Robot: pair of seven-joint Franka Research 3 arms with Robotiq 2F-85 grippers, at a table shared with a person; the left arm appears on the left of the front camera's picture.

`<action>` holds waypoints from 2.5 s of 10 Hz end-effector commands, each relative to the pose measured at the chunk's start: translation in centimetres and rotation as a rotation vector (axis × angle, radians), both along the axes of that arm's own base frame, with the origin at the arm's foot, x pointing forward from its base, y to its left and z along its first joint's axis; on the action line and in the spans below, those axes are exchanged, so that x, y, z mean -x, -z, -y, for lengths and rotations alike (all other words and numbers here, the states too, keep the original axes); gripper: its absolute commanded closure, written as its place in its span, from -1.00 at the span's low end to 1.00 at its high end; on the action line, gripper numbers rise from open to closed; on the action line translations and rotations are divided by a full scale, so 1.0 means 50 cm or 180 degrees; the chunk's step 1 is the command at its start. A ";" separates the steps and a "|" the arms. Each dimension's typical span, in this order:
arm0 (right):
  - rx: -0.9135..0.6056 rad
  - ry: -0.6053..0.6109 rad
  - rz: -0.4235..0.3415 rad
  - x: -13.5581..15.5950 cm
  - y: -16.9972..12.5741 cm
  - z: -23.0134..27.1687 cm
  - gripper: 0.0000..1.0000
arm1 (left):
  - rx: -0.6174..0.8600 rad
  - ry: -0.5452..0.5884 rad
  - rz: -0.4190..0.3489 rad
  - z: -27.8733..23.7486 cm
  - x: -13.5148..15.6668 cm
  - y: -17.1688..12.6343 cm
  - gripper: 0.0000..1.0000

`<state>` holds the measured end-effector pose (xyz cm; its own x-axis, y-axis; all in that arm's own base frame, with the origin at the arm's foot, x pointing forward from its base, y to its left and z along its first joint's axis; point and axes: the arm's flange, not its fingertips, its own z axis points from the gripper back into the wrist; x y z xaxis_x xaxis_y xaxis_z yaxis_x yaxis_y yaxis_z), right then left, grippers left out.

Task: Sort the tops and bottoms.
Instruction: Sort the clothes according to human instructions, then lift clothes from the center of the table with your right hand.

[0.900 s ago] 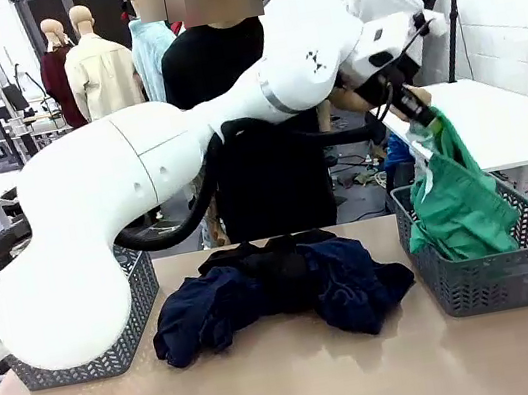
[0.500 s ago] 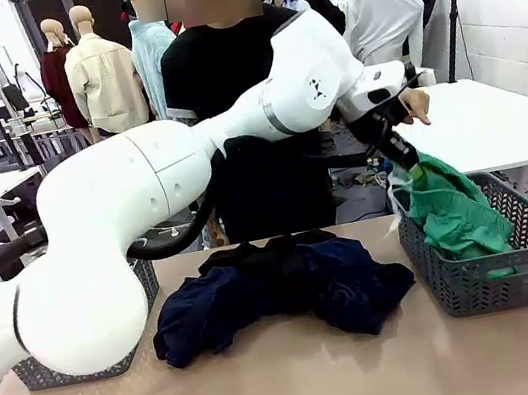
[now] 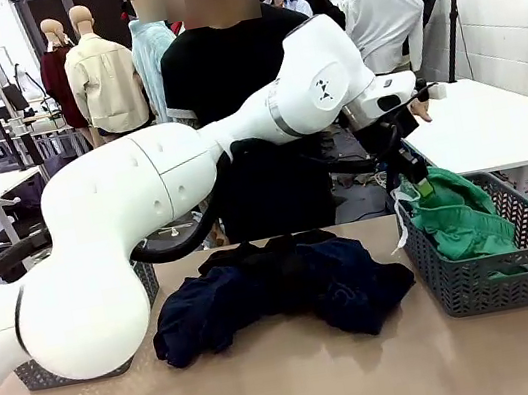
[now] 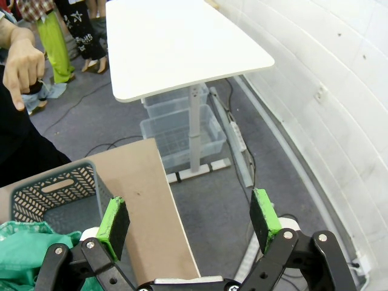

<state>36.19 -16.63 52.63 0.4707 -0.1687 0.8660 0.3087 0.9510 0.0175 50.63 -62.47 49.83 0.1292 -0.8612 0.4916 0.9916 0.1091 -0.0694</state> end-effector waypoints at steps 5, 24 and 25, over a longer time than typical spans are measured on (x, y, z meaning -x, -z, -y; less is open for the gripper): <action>-0.0062 0.0020 -0.0006 -0.001 0.002 -0.001 -1.00 | 0.0108 0.0388 -0.0189 0.326 -0.210 -0.234 -0.78; -0.0062 0.0020 -0.0006 -0.001 0.002 -0.001 -1.00 | -0.0335 -0.0617 0.0620 -0.408 0.184 -0.373 -0.78; -0.0062 0.0020 -0.0006 -0.001 0.002 -0.001 -1.00 | -0.0235 -0.0793 0.0572 -0.467 0.205 -0.343 -0.78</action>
